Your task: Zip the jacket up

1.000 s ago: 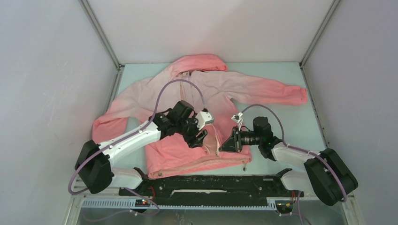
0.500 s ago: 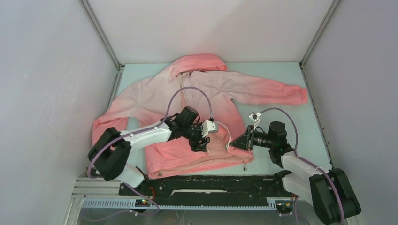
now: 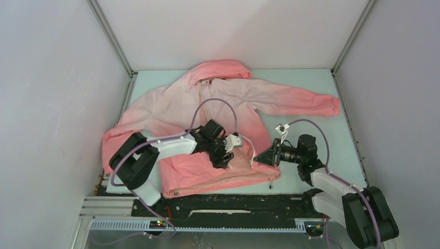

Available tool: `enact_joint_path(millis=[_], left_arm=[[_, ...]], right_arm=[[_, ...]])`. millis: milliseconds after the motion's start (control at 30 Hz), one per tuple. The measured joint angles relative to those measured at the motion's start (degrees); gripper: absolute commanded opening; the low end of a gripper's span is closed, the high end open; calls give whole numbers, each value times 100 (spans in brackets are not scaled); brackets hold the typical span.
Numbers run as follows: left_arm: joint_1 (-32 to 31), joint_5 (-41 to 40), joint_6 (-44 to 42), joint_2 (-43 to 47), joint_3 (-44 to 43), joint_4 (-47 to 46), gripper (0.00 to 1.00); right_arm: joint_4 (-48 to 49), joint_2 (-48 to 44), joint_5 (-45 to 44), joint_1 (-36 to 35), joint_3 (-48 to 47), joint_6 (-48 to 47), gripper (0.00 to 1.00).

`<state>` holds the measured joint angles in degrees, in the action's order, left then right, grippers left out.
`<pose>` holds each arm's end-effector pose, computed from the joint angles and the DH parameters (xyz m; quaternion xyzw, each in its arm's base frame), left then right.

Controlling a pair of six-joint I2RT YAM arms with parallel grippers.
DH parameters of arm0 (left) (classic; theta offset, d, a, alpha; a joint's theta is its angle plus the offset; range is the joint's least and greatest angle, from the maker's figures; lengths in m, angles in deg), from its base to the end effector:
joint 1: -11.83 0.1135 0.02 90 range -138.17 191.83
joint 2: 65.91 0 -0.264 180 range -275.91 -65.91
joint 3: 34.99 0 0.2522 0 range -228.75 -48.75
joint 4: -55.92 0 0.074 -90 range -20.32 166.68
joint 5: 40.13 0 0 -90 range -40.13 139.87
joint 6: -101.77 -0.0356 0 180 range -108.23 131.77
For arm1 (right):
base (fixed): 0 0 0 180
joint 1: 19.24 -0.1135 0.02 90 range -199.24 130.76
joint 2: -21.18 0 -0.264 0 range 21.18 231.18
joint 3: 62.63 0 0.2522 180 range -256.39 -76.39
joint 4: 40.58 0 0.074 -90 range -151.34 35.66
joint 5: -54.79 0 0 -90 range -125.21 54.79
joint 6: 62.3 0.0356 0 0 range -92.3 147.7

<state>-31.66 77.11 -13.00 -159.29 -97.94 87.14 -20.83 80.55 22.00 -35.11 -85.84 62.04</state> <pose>0.2088 -0.2205 0.1563 0.5764 0.7476 -0.2640 0.1977 0.1636 0.0776 0.1655 -0.1702 0.7399 0.5703 0.3135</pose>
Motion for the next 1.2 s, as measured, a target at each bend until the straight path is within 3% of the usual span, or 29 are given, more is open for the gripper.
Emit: enact_joint_path(millis=[167, 467, 700, 867, 1033, 1200], left_arm=[[-201, -426, 262, -2, 0, -155, 65], [-920, -1805, 951, 20, 356, -1346, 28], [-1106, -2529, 1158, 323, 887, -2009, 15], [-1091, -2531, 1250, 815, 1021, -1580, 0], [-951, -2184, 1292, 1648, 1019, -1075, 0], [-756, -1770, 1272, 2234, 1019, -590, 0]], right_arm=[[2, -52, 0, 0, 2, 0, 0], [0, -293, -7, 0, 37, -2, 0], [-20, -315, -46, -52, 37, -31, 0], [-184, -164, -164, -323, -11, -199, 0], [-549, 595, -192, -1095, -605, -566, 0], [-249, 1394, 7, -1211, -977, -592, 0]])
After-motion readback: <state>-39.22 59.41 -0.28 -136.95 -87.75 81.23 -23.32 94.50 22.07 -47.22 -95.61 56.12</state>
